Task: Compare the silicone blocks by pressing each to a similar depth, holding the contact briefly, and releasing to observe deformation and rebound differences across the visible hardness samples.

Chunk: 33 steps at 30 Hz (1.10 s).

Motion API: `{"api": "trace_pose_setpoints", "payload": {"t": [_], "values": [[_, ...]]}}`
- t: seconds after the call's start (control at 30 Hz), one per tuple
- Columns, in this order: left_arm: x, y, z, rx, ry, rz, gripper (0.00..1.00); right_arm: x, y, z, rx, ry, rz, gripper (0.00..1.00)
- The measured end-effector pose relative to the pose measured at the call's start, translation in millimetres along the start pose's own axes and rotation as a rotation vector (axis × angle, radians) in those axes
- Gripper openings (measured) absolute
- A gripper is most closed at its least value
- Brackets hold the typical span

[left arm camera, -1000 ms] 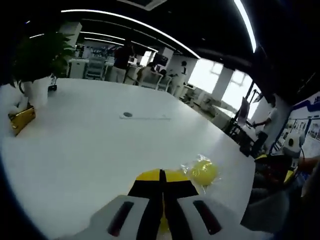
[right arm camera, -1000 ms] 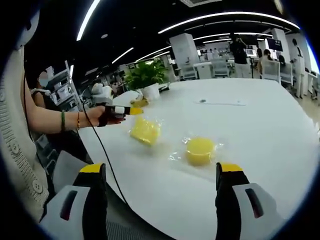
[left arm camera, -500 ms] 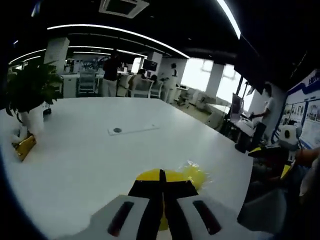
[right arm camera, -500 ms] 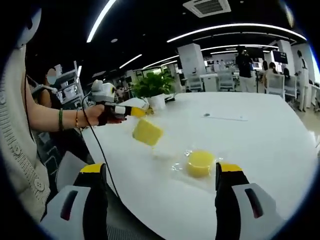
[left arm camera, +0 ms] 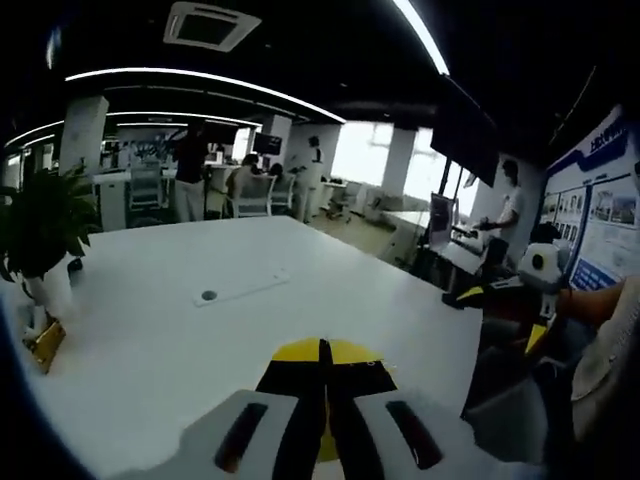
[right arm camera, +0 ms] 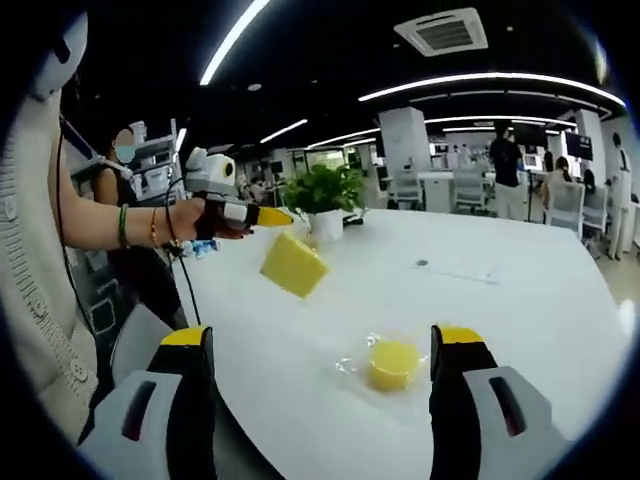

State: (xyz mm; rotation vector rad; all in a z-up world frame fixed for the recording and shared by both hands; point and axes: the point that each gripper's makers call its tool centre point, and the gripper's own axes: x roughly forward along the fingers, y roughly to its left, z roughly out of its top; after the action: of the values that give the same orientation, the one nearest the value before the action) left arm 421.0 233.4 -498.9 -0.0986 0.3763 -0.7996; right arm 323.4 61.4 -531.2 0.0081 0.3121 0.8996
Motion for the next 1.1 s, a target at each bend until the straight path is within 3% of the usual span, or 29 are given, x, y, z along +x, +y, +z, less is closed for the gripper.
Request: {"api": "trace_pose_setpoints", "payload": {"t": [0.17, 0.4, 0.67, 0.7, 0.97, 1.1], "values": [[2.1, -21.8, 22.2, 0.044, -0.003, -0.094, 0.00, 5.2, -7.0, 24.5, -0.065, -0.021, 0.039, 0.83], [5.6, -41.0, 49.1, 0.108, -0.020, -0.185, 0.00, 22.9, -10.0, 52.2, -0.179, 0.001, 0.127, 0.83], [11.5, -60.6, 59.2, 0.160, -0.028, -0.269, 0.00, 56.5, -11.4, 83.9, -0.277, 0.015, 0.216, 0.81], [11.8, -66.0, 59.8, 0.167, -0.033, -0.301, 0.00, 60.9, -10.9, 85.4, -0.285, 0.020, 0.227, 0.81], [13.9, -73.6, 67.1, 0.192, -0.074, -0.342, 0.00, 96.8, 3.3, 88.7, -0.346, 0.072, 0.336, 0.80], [11.9, -83.5, 72.4, 0.226, -0.098, -0.393, 0.00, 112.6, 13.7, 88.6, -0.377, 0.096, 0.393, 0.76]]}}
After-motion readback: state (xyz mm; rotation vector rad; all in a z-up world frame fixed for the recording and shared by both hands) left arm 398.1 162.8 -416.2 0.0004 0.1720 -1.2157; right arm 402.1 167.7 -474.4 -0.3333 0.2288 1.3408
